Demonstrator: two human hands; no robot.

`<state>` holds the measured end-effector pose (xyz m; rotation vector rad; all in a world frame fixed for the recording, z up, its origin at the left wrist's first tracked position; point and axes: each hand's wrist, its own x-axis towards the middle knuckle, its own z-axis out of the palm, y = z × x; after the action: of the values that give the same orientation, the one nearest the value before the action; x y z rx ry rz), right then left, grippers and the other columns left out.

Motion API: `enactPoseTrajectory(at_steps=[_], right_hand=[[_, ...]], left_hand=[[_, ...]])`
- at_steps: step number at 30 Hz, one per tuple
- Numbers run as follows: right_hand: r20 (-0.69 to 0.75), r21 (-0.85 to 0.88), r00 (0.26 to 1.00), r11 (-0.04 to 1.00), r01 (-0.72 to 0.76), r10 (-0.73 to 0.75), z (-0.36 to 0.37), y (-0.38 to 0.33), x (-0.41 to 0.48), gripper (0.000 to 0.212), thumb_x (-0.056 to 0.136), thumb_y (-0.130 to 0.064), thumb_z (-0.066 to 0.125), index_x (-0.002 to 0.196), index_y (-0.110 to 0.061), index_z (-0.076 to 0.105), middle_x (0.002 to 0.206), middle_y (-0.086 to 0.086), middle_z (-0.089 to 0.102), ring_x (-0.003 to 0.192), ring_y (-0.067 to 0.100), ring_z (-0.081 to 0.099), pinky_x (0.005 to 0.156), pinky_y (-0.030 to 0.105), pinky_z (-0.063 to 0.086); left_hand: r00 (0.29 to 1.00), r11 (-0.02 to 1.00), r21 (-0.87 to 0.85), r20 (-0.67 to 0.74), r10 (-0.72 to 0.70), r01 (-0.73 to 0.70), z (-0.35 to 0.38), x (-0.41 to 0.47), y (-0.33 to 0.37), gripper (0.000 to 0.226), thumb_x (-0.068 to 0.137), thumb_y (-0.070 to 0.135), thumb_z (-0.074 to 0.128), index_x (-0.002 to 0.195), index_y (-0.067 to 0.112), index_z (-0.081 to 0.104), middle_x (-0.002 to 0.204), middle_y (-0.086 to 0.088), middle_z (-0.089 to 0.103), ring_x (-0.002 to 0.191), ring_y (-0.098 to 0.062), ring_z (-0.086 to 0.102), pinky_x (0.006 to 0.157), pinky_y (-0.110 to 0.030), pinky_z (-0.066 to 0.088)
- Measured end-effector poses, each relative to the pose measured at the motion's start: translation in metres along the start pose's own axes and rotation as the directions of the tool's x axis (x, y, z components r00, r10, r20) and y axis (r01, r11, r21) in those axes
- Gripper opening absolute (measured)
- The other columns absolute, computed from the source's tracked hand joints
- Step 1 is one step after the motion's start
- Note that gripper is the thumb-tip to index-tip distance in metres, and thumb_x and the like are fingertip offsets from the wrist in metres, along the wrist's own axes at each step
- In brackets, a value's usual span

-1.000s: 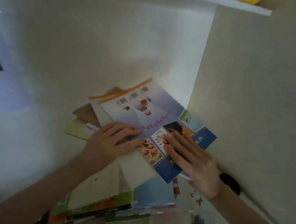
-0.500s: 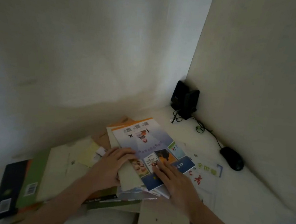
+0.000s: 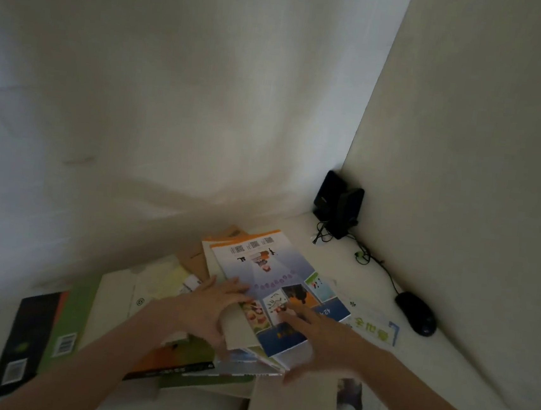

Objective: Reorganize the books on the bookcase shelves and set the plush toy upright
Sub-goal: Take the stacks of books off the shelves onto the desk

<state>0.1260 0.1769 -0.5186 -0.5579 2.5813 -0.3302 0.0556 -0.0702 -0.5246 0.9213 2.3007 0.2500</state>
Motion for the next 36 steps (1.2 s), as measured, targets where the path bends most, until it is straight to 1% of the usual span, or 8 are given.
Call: enactPoseTrajectory(at_steps=[3,7,17,21,24,27,30,36], right_hand=[[-0.156,0.275,0.988,0.961,0.033,0.010,-0.047,-0.026,-0.001,0.087,0.076,-0.061,0.065,0.148,-0.035,0.023,0.151,-0.022,0.013,0.139,0.010,0.027,0.111,0.033,0.034],[-0.328,0.372,0.941,0.904,0.213,-0.087,-0.131,-0.107,-0.001,0.073,0.070,-0.077,0.049,0.134,-0.043,0.041,0.138,-0.024,0.038,0.127,0.003,0.042,0.104,0.030,0.039],[-0.689,0.111,0.416,0.481,0.869,-0.593,-0.268,-0.408,-0.037,0.024,0.096,-0.026,0.053,0.107,-0.012,0.069,0.105,0.001,0.071,0.096,0.016,0.067,0.085,0.041,0.054],[-0.710,-0.061,0.166,0.295,0.954,-0.685,-0.287,-0.513,-0.049,0.014,0.090,-0.024,0.063,0.103,-0.018,0.069,0.101,-0.005,0.069,0.094,0.014,0.065,0.086,0.033,0.052],[-0.681,-0.164,0.133,0.327,0.931,-0.720,-0.299,-0.579,-0.046,0.052,0.079,-0.036,0.074,0.126,-0.022,0.057,0.127,-0.008,0.054,0.117,0.008,0.049,0.094,0.015,0.037],[-0.575,-0.311,0.223,0.463,0.830,-0.787,-0.307,-0.629,-0.031,0.094,0.065,-0.048,0.082,0.144,-0.026,0.034,0.145,-0.009,0.038,0.134,0.011,0.031,0.104,0.023,0.029],[-0.598,-0.490,0.238,0.584,0.647,-0.766,-0.313,-0.649,-0.013,0.079,0.069,-0.042,0.080,0.137,-0.029,0.042,0.131,-0.009,0.055,0.118,0.015,0.052,0.086,0.027,0.037],[-0.552,-0.686,0.121,0.532,0.496,-0.825,-0.318,-0.640,-0.011,0.046,0.082,-0.031,0.064,0.127,-0.035,0.054,0.112,-0.008,0.067,0.098,0.023,0.061,0.079,0.031,0.043]], left_hand=[[0.998,0.961,-0.272,0.031,-0.048,0.055,-0.041,-0.041,0.024,0.080,0.071,0.055,0.072,0.139,0.036,0.035,0.139,0.019,0.037,0.131,-0.006,0.034,0.105,-0.023,0.032],[0.881,0.945,-0.326,-0.443,-0.165,0.013,-0.110,-0.132,0.037,0.048,0.087,0.051,0.054,0.129,0.029,0.054,0.128,0.009,0.055,0.117,-0.009,0.052,0.099,-0.025,0.039],[0.134,0.959,-0.241,-0.966,-0.222,-0.151,-0.176,-0.448,0.066,0.020,0.096,0.020,0.048,0.092,0.012,0.066,0.084,-0.003,0.074,0.077,-0.015,0.071,0.071,-0.025,0.055],[-0.214,0.984,-0.178,-0.961,-0.178,-0.018,-0.160,-0.548,0.070,0.019,0.097,0.020,0.050,0.087,0.019,0.066,0.076,0.005,0.072,0.064,-0.013,0.066,0.060,-0.029,0.051],[-0.454,0.960,-0.138,-0.891,-0.012,0.245,-0.150,-0.605,0.057,0.006,0.090,0.025,0.060,0.092,0.030,0.062,0.082,0.018,0.068,0.079,-0.007,0.063,0.068,-0.028,0.051],[-0.401,0.782,-0.157,-0.907,0.128,0.604,-0.150,-0.641,0.037,0.048,0.079,0.033,0.072,0.123,0.023,0.054,0.122,0.005,0.057,0.116,-0.019,0.049,0.096,-0.027,0.037],[-0.293,0.692,-0.261,-0.953,-0.075,0.673,-0.161,-0.661,0.007,0.075,0.073,0.036,0.077,0.137,0.021,0.043,0.143,-0.007,0.043,0.137,-0.025,0.032,0.114,-0.040,0.019],[-0.297,0.598,-0.189,-0.951,0.086,0.779,-0.175,-0.666,-0.026,0.050,0.069,0.039,0.080,0.113,0.020,0.064,0.098,-0.003,0.062,0.092,-0.027,0.054,0.084,-0.032,0.034]])
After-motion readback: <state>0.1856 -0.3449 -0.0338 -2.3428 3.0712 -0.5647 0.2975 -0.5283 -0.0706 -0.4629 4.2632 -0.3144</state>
